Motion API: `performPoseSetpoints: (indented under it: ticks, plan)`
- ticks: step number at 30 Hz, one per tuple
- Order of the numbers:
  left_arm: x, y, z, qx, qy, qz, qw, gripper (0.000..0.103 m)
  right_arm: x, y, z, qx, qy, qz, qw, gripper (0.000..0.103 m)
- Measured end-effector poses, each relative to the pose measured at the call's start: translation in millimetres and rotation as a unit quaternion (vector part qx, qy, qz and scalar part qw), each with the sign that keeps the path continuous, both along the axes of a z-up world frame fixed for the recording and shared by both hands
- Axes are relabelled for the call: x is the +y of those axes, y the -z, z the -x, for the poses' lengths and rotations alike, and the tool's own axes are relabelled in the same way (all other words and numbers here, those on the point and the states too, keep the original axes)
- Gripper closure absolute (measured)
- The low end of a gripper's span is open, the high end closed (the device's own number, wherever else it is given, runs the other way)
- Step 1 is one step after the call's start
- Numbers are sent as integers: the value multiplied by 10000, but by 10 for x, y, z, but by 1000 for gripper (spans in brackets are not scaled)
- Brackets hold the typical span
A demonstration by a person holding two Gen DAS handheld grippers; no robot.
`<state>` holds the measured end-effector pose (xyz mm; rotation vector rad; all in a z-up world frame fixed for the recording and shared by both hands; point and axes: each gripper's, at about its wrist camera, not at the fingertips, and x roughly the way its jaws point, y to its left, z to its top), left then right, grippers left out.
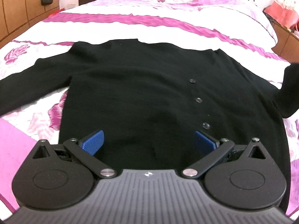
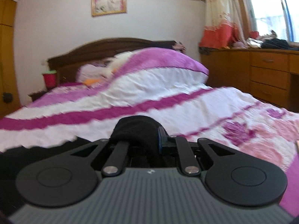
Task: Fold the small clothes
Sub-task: 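Carry the held sleeve across the cardigan body with the right tool and release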
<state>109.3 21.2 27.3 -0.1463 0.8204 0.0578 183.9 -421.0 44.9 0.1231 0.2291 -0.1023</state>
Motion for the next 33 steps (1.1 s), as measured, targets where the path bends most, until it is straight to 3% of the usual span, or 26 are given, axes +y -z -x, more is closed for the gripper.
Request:
performPoseSetpoints:
  ticks: [5,10,19,22,29,33]
  plan:
    - [159,15,21,-21,-116,44,9999,0,543,-98,-101,-163,-552,29,9983,90]
    - [332,19,26,-103,-215,-32,9997,0,1114,10,-227,-65,-1198,159,9926,90]
    - [540,76,-52,-132,-269,-56,9995,0,1912,655,-546,1048,-2195,515,9686,87]
    - [568,81,-46,-171,-255,-64,9995,0,1993,791,-483,1267,-2169,467,9668,73]
    - [586,115,-49,-142,-316,10,9994,0,1899,775,-210,1415,-2112,196,9669,46]
    - [547,86,-40,-162,-291,-2,9994,0,1749,734,-32,1463,-2255,-313,9627,45]
